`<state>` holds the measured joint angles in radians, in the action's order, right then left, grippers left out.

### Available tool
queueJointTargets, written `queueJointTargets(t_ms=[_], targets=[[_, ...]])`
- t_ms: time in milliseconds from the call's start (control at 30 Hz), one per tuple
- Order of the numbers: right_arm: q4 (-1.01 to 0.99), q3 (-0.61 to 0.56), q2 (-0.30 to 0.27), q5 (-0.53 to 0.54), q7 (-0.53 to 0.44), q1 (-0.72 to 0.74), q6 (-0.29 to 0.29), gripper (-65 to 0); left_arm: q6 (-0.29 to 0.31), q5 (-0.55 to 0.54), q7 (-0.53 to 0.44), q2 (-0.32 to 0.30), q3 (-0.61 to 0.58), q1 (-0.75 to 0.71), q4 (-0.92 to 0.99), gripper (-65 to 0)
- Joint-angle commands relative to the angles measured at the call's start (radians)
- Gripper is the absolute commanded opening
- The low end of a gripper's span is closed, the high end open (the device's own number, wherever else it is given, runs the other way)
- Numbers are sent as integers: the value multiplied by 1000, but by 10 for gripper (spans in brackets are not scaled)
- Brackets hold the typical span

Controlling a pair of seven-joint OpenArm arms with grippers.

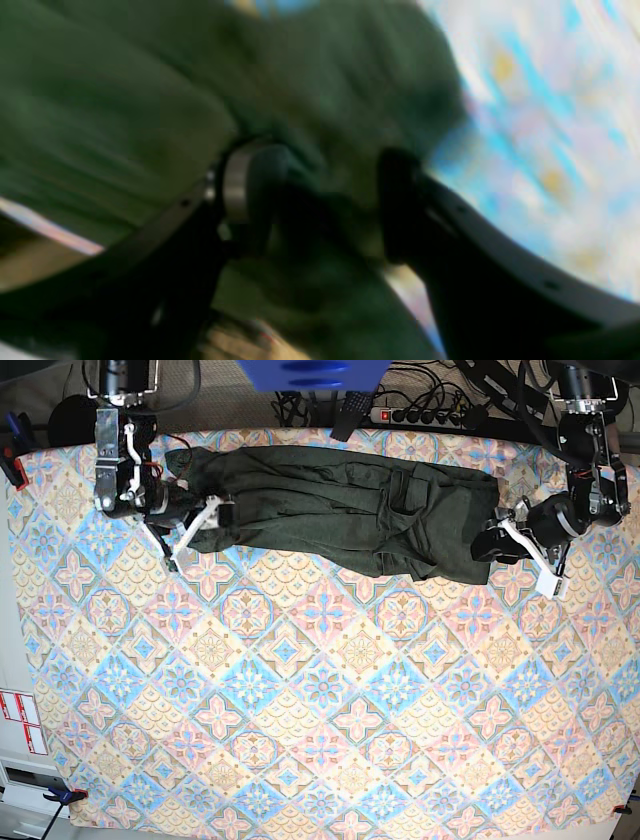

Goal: Fold the T-shirt properly
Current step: 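Hold both strip ends and press the left gripper's end flat, then push the held strip end inward toward the left gripper with the right gripper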

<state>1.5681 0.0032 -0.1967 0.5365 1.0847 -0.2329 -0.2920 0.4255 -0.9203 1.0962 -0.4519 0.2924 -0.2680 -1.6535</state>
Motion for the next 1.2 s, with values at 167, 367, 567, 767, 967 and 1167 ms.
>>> queueJointTargets(t_ms=[167,367,567,767,967,1167], targets=[[-48,53,-8,113,10,-3,-3,-316,6,-15,-14,-15,6,8,-12,-332],[-50,48,-8,190,16,-7,-3,-316,6,-15,-15,-15,8,20,45,-332],[-50,47,-8,204,18,-10,-3,-316,6,-16,-15,-15,6,29,49,-332],[-36,65,-10,199,18,-12,-3,-320,6,-16,-15,-15,8,31,46,-332],[-1,120,-36,204,41,-20,-3,-320,6,-16,-15,-15,9,31,46,-332],[33,136,-42,204,105,-24,-3,-319,6,-16,-15,-15,9,32,46,-332]])
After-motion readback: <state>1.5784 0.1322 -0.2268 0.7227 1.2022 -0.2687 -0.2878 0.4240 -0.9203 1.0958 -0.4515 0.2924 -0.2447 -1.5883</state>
